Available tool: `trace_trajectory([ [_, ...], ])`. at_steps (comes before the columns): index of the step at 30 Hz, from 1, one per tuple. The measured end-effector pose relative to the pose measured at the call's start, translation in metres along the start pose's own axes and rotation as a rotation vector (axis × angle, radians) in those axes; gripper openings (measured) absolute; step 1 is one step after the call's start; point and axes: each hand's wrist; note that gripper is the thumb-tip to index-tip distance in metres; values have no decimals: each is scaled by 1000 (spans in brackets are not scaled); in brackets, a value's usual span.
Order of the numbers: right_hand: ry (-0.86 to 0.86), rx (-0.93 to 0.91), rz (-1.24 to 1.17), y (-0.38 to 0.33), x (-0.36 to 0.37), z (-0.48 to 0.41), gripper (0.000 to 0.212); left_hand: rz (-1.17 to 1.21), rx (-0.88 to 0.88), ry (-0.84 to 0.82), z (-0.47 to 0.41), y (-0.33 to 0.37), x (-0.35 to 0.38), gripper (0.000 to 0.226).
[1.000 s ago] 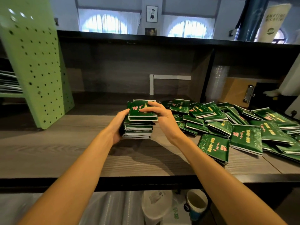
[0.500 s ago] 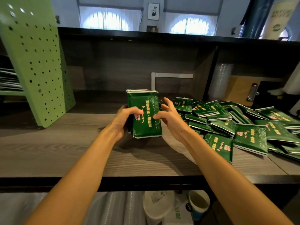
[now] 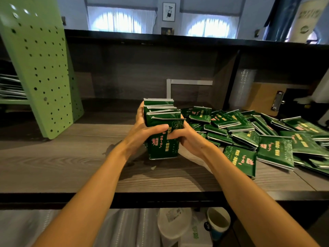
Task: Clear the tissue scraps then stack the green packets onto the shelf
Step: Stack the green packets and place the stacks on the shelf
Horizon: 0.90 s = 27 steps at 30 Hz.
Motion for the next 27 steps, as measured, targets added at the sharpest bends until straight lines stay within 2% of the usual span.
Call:
trace_trajectory([
  [3,-21,2,28,2,2,-1,88,-18,61,81,1,-1,6,136],
  [5,-32,7,29,3,3,-2,91,-16,76,69,2,-3,11,147],
  [8,-36,11,62,6,3,-3,83,44,39,19,2,-6,12,142],
  [10,-30,-1,85,7,2,-3,77,22,35,59,4,-2,13,139],
  [12,-9,-13,97,9,0,-5,77,-121,139,198,6,5,17,125],
  [14,-7,-15,120,10,0,-5,77,-352,331,344,10,13,19,100],
  [16,-22,-23,140,10,-1,-5,73,-644,537,367,13,18,18,75],
  [18,-31,-22,128,11,-3,-4,69,-886,646,316,14,21,19,61],
  [20,-31,-21,125,10,-2,-5,70,-1034,644,263,16,23,21,61],
  [22,-31,-45,152,10,0,-7,80,-1096,629,193,16,28,20,62],
  [25,-29,-53,132,9,5,-7,89,-1071,576,90,13,39,14,63],
  [27,-31,-58,98,10,4,-8,88,-1009,554,129,12,45,12,54],
])
Point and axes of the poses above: each hand's wrist, its own z-axis away from the middle knuckle, its own x-axis out of the palm, y = z × x, and after that the axes turned 4 degrees about y, right-handed
